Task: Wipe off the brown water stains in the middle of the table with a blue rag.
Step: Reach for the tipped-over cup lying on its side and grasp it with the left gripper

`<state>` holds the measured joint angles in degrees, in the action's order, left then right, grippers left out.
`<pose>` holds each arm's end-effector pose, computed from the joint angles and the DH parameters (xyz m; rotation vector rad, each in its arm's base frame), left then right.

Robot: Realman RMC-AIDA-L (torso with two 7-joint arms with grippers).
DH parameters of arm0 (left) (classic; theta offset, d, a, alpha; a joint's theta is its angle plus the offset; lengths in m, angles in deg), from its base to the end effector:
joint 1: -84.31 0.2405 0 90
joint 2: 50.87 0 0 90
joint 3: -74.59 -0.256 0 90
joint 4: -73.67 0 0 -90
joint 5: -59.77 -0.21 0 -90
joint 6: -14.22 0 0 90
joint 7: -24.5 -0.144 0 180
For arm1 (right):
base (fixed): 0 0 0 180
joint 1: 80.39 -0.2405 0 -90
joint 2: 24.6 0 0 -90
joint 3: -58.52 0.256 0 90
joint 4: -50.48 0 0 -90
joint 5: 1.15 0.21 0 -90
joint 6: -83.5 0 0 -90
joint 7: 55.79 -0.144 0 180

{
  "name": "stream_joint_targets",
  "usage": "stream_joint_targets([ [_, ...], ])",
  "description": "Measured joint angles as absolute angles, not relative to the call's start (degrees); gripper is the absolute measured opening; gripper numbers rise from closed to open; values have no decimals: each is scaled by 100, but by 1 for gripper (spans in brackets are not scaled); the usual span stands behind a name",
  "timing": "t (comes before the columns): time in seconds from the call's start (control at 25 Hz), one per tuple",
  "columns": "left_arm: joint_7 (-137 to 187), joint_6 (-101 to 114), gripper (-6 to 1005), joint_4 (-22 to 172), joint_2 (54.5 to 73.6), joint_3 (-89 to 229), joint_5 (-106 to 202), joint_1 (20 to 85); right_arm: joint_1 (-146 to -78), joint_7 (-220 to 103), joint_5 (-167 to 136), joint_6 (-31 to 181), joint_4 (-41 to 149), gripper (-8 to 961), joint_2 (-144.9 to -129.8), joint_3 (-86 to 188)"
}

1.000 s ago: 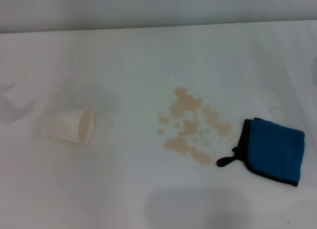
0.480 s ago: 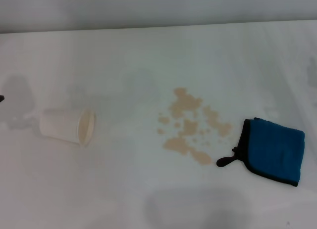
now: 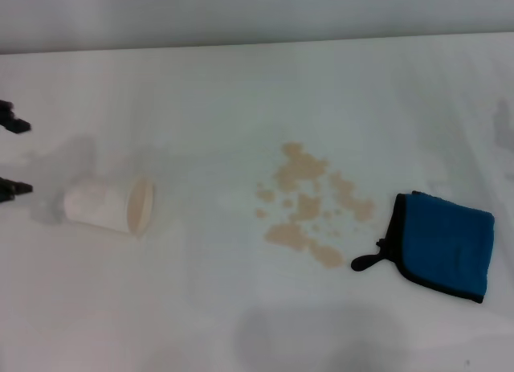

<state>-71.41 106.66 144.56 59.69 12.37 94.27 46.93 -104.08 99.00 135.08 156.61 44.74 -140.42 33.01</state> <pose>-0.2177 0.3854 0.0874 -2.7992 0.2422 0.6275 0.3886 0.2992 0.0385 -1.2695 0.7986 0.8077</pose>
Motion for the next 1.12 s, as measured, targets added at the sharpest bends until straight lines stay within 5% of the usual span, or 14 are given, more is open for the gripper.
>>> stream_joint_targets([
  [1.12, -8123, 9002, 858, 13308, 6714, 827, 9409, 4827, -10261, 9585, 13423, 16055, 4310, 477, -14002, 3180],
])
